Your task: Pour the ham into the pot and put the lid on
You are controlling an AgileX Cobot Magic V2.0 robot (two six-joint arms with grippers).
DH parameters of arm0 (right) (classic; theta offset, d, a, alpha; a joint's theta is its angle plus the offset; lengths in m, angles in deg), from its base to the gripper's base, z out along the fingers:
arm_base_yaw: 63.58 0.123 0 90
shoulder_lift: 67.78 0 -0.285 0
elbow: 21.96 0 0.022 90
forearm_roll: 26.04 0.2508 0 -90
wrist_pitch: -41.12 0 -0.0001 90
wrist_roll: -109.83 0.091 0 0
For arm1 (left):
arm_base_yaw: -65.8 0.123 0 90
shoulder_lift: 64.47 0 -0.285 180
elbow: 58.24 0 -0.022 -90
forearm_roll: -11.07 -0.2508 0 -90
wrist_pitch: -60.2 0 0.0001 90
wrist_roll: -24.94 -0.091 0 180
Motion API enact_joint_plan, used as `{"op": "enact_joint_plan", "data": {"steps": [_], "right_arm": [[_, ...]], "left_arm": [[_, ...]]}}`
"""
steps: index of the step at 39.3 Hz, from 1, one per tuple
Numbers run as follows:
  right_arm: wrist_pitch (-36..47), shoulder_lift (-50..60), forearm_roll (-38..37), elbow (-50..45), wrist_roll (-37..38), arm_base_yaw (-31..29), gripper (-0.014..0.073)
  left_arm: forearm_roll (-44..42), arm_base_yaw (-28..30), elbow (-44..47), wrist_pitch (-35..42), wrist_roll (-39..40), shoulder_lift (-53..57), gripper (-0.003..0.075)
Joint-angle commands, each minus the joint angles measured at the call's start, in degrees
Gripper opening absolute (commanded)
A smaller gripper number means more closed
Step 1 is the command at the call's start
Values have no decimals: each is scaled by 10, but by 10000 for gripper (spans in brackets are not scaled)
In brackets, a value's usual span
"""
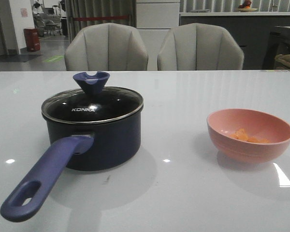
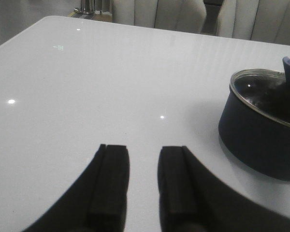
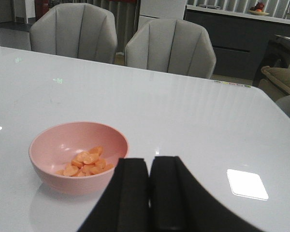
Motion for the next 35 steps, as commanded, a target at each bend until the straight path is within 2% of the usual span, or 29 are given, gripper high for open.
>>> {"op": "enact_joint_plan", "data": {"steps": [1, 35], "right_arm": [[42, 11, -7, 3, -1, -3, 145], [42, 11, -7, 3, -1, -3, 145]], "left_arm": [[4, -4, 12, 49, 2, -6, 237], [-24, -4, 12, 49, 2, -6, 237]]}}
